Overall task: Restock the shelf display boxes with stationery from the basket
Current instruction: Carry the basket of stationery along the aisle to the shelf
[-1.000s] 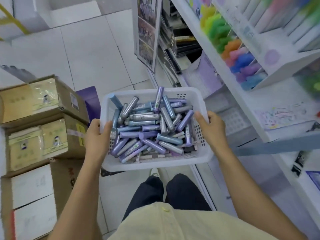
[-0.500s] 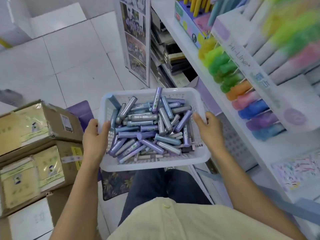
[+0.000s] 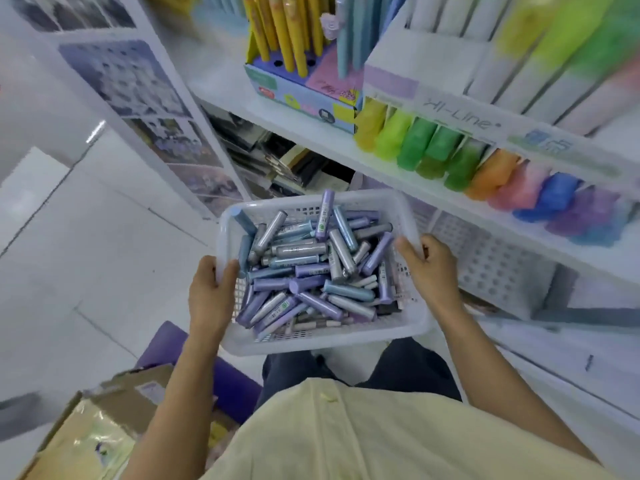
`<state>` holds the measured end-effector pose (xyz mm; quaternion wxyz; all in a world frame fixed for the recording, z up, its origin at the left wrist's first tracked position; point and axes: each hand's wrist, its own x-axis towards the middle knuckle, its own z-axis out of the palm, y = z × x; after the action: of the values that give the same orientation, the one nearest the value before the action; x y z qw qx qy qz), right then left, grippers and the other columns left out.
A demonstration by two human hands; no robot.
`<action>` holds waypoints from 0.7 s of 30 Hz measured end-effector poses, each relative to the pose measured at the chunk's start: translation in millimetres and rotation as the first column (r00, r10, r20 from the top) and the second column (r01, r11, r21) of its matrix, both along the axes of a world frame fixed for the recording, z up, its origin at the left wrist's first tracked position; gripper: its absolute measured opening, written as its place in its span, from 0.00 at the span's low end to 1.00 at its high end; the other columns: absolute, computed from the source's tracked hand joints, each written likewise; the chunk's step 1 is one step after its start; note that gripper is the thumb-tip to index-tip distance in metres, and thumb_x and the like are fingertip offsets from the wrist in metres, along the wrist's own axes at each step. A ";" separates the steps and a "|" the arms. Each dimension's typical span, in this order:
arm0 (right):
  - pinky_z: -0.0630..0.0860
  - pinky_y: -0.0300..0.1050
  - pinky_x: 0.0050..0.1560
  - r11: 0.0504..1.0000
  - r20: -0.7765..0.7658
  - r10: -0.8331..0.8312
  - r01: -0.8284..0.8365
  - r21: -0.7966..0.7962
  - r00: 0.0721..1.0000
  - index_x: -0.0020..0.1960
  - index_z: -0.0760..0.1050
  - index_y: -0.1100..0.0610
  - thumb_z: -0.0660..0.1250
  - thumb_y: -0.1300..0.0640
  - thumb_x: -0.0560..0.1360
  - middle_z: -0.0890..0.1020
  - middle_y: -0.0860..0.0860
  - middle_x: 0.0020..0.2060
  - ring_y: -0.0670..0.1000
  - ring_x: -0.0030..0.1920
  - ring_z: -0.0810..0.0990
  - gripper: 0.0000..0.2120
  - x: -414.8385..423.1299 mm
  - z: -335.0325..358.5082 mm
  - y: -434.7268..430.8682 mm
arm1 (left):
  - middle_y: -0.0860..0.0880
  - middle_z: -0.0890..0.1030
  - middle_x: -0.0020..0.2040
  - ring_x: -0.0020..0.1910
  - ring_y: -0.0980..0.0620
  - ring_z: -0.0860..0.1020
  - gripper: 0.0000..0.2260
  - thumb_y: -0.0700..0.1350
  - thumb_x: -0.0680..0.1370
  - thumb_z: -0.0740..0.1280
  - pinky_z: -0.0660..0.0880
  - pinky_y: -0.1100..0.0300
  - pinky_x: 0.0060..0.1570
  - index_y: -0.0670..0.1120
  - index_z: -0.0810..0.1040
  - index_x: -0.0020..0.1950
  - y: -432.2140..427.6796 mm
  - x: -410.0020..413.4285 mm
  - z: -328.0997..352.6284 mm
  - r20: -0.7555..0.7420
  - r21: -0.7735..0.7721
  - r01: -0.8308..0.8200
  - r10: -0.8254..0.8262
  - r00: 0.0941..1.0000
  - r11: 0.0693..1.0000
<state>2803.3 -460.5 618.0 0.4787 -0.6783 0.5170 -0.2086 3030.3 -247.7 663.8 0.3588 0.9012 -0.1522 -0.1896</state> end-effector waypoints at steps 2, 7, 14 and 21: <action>0.57 0.37 0.29 0.993 -0.012 -0.114 0.114 0.000 0.993 0.31 0.60 0.55 0.67 0.53 0.78 0.63 0.47 0.26 0.43 0.26 0.63 0.22 8.3 -2.4 21.5 | 0.49 0.71 0.34 0.32 0.51 0.67 0.13 0.48 0.81 0.63 0.65 0.55 0.31 0.44 0.67 0.41 -9.2 33.8 -0.5 -0.026 0.013 0.121 -0.121 0.992 0.993; 0.59 0.35 0.29 0.922 0.010 -0.385 0.384 0.056 0.923 0.32 0.65 0.59 0.66 0.53 0.79 0.65 0.47 0.26 0.42 0.26 0.64 0.20 6.0 2.7 75.9 | 0.46 0.74 0.37 0.35 0.50 0.70 0.11 0.47 0.81 0.63 0.66 0.57 0.34 0.39 0.70 0.45 -33.4 77.8 1.9 -0.069 0.020 0.395 -0.393 0.917 0.918; 0.64 0.31 0.29 0.826 0.010 -0.562 0.561 0.045 0.827 0.43 0.76 0.65 0.66 0.52 0.79 0.73 0.51 0.31 0.39 0.27 0.68 0.16 -54.8 8.3 98.9 | 0.44 0.72 0.37 0.35 0.50 0.68 0.13 0.46 0.81 0.63 0.65 0.56 0.33 0.35 0.70 0.48 -64.6 35.3 -19.0 -0.146 -0.066 0.554 -0.557 0.817 0.830; 0.60 0.35 0.28 0.818 -0.053 -0.573 0.575 0.015 0.818 0.35 0.69 0.60 0.66 0.50 0.78 0.68 0.48 0.27 0.42 0.26 0.64 0.18 -157.5 -9.0 103.4 | 0.49 0.68 0.32 0.32 0.52 0.65 0.14 0.46 0.80 0.66 0.64 0.57 0.33 0.44 0.67 0.39 -73.3 -61.1 -65.5 -0.186 -0.125 0.552 -0.566 0.803 0.824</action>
<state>2645.9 -357.1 609.0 0.3918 -0.4886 0.7112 -0.3194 2969.2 -320.9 598.3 0.3300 0.7783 -0.3773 -0.3781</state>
